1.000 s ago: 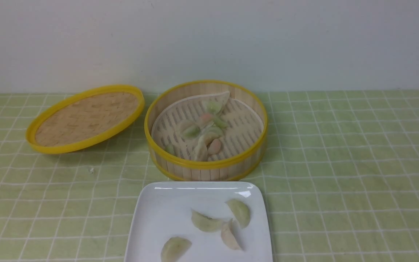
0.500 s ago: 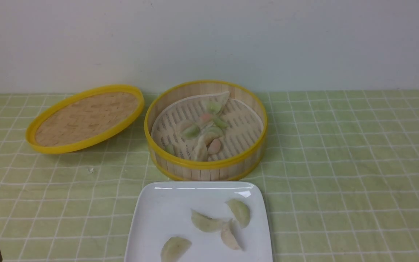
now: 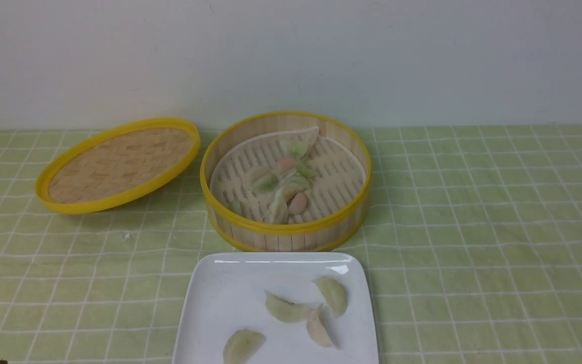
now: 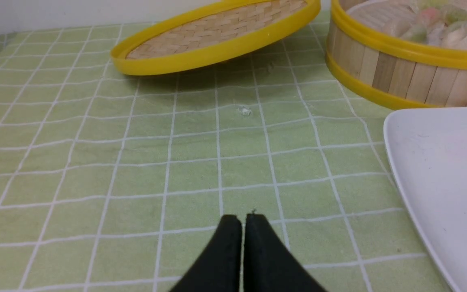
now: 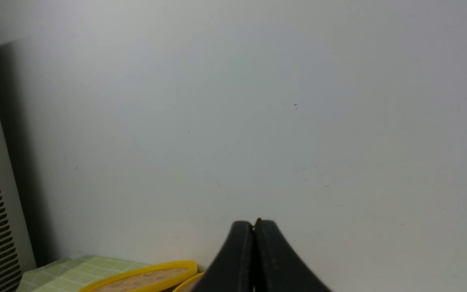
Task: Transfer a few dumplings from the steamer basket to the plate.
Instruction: Use the right arm to put the dumpling into the plate
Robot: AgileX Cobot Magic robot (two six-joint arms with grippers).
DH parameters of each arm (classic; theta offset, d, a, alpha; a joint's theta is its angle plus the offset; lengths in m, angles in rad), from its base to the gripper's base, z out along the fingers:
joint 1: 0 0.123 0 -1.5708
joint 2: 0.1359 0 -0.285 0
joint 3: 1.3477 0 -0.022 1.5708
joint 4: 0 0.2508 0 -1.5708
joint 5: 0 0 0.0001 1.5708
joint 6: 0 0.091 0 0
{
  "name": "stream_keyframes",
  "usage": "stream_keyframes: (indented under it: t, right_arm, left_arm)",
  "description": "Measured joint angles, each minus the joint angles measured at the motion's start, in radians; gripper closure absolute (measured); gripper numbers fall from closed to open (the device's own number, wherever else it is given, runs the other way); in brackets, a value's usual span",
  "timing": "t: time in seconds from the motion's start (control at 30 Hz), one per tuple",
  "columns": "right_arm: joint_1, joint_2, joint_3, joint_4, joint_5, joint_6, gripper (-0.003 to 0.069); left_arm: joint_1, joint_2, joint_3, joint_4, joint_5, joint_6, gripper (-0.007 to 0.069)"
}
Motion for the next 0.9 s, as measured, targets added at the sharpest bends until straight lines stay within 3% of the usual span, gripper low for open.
stream_keyframes:
  t: [0.9]
  right_arm:
    - [0.0, 0.0, 0.003, 0.021, -0.008, -0.001, 0.0673]
  left_arm:
    - [0.0, 0.0, 0.0, 0.0, -0.001, 0.005, 0.063]
